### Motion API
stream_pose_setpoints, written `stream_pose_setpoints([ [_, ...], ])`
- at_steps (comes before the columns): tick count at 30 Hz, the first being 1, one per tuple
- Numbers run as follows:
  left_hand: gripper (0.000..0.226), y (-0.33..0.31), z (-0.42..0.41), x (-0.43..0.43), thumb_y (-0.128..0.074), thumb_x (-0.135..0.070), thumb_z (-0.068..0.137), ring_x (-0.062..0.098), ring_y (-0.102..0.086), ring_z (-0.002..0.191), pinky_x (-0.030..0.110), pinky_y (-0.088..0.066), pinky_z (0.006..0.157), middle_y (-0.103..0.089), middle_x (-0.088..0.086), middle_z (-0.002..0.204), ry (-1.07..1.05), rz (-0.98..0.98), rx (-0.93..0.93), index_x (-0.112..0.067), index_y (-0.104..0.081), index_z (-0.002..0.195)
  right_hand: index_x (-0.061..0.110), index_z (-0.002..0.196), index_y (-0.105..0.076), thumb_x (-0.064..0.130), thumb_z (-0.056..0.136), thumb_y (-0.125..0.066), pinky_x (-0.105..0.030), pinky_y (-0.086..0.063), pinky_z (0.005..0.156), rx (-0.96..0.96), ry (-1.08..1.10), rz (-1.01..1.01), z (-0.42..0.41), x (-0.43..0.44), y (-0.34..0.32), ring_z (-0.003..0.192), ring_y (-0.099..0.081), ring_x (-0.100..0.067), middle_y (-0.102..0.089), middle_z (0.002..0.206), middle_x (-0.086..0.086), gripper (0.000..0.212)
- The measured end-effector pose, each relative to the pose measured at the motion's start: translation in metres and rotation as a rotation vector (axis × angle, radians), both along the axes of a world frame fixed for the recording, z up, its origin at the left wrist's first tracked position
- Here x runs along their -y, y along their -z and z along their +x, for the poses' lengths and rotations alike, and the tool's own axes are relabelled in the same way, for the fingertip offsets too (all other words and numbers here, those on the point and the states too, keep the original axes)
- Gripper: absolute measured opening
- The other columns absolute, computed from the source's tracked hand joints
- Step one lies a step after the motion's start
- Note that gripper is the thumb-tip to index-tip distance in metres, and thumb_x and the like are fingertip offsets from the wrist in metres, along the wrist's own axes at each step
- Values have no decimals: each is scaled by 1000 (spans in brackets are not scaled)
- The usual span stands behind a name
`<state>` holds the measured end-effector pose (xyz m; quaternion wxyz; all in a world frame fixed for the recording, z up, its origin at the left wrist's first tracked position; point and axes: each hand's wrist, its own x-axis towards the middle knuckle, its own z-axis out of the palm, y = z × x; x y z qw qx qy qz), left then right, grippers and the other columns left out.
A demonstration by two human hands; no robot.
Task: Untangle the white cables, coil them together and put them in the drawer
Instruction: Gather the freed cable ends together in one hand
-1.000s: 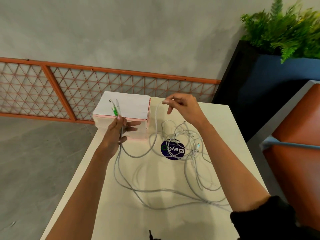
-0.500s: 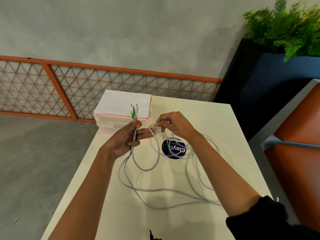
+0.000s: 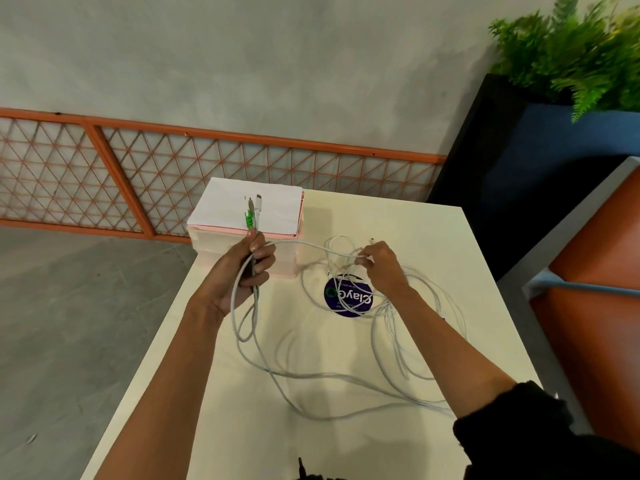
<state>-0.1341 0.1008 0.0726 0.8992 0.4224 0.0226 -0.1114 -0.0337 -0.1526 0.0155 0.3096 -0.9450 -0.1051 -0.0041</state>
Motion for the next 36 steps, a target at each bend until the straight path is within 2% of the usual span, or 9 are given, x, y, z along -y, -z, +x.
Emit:
stream_pose_setpoints([
  [2, 36, 2, -1, -6, -37, -36, 94, 3, -33, 47, 11, -22, 32, -34, -8, 61, 11, 35, 11, -21, -44, 62, -6, 98, -69, -6, 92, -49, -8, -36, 72, 5, 69, 112, 4, 6, -3, 97, -61, -33, -68, 91, -14, 21],
  [5, 39, 9, -1, -7, -34, -37, 96, 4, -34, 48, 11, -24, 33, -35, -7, 61, 21, 133, -7, -21, -45, 62, 0, 97, -71, -5, 92, -50, -2, -37, 59, 120, 134, 275, 12, 6, -25, 75, -62, -18, -71, 97, -15, 22],
  [8, 39, 16, 0, -6, -32, -37, 99, 6, -36, 49, 12, -25, 35, -36, -6, 63, 20, 211, -21, -21, -43, 65, 2, 100, -72, 4, 93, -55, 0, -40, 64, 231, 122, 427, 22, -2, -54, 85, -62, -13, -71, 99, -7, 18],
  [14, 36, 20, 0, 0, -29, -35, 102, 7, -43, 52, 13, -27, 37, -40, -5, 64, 25, 278, -29, -17, -37, 72, 7, 101, -72, 9, 88, -63, -44, -53, 81, 318, 80, 687, 35, -10, -94, 85, -65, -22, -69, 88, -5, 16],
  [20, 36, 17, 4, 9, -28, -34, 103, 8, -49, 56, 13, -27, 39, -43, -5, 64, 21, 331, -20, -16, -38, 73, 7, 106, -69, 7, 92, -58, -33, -55, 85, 417, 17, 777, 23, -17, -113, 89, -66, -13, -70, 94, -2, 18],
  [23, 37, 17, 6, 15, -27, -34, 103, 9, -54, 60, 14, -25, 41, -47, -6, 65, 7, 362, -22, -16, -40, 73, 9, 101, -68, 3, 93, -55, -35, -57, 78, 303, -18, 870, 19, -21, -112, 83, -68, -17, -70, 87, -3, 17],
  [27, 37, 19, 9, 26, -27, -33, 104, 9, -64, 66, 17, -23, 44, -50, -6, 65, -42, 413, -17, -15, -41, 74, -5, 93, -67, 6, 92, -58, -27, -55, 64, -29, -141, 953, 7, -32, -101, 66, -65, -16, -71, 76, -5, 15],
  [31, 37, 24, 12, 40, -27, -28, 104, 7, -69, 87, 16, -29, 47, -59, -8, 65, -165, 407, 6, -14, -43, 74, -13, 99, -65, 7, 94, -56, -29, -60, 67, -124, -189, 827, -11, -40, -78, 71, -68, -27, -68, 84, -21, 22],
  [36, 36, 27, 12, 49, -26, -26, 104, 10, -70, 89, 19, -33, 50, -63, -7, 64, -174, 351, -9, -13, -44, 76, -15, 99, -64, 8, 93, -57, -31, -59, 73, -195, -181, 901, -17, -45, -61, 68, -70, -18, -69, 87, -23, 25],
])
